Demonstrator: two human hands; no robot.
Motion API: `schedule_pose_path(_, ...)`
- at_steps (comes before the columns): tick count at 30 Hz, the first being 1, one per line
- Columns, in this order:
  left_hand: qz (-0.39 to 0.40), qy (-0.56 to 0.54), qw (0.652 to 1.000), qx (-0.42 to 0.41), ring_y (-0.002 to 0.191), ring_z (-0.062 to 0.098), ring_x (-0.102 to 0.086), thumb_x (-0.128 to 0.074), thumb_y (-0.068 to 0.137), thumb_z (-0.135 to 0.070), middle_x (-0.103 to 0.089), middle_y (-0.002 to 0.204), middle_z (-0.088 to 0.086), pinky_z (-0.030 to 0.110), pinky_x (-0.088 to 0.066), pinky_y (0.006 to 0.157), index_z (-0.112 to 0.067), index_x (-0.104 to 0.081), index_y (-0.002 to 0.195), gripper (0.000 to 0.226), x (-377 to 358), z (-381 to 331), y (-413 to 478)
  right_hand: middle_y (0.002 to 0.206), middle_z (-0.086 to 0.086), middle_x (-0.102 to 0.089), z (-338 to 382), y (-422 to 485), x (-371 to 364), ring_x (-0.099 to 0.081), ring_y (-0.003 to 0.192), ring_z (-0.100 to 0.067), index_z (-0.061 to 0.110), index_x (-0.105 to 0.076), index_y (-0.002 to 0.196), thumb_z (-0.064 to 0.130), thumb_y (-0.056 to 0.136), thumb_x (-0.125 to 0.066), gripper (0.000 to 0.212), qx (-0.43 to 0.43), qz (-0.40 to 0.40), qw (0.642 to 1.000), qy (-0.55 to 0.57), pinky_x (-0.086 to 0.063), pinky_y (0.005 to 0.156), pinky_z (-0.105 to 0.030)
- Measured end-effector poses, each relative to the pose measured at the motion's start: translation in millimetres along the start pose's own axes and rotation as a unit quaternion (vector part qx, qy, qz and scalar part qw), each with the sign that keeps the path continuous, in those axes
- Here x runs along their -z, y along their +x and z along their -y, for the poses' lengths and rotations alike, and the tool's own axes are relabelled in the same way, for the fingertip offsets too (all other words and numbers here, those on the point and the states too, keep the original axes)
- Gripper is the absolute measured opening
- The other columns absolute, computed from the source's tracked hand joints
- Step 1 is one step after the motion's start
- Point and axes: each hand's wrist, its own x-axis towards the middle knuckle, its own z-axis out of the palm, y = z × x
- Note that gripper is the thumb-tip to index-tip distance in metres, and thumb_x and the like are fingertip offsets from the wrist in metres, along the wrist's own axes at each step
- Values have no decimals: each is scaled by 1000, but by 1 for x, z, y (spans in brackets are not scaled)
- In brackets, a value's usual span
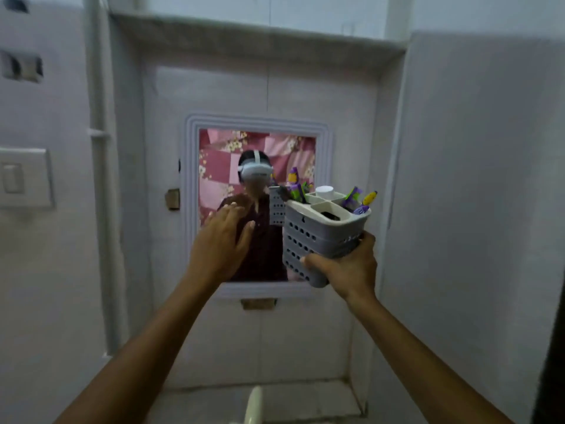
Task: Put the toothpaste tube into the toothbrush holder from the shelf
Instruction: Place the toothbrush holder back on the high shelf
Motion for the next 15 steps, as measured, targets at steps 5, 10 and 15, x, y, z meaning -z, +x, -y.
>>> schedule_pose_path(5,-45,10,998,-42,106,32,-58,-45,94,-33,-61,119,14,44,-49,87,-10,-51,117,33,45,-15,53,109,7,-65,79,45,15,-63,90,-11,18,-49,123,34,40,-96,97,56,-19,998,18,-55,70,-25)
schedule_pose_path(10,-109,24,991,-75,112,33,-56,-45,93,-30,-58,127,17,44,-46,92,-3,-51,123,41,90,-34,108,111,7,-68,160,100,27,-67,95,-13,19,-53,122,51,30,-88,104,108,-41,992,53,-62,77,-39)
schedule_pose_path(15,-141,72,984,-86,118,35,-54,-39,89,-40,-57,130,20,48,-42,102,-3,-51,124,53,121,-27,173,107,7,-70,244,165,37,-69,92,-15,22,-58,117,55,25,-88,103,141,-57,986,68,-63,74,-40)
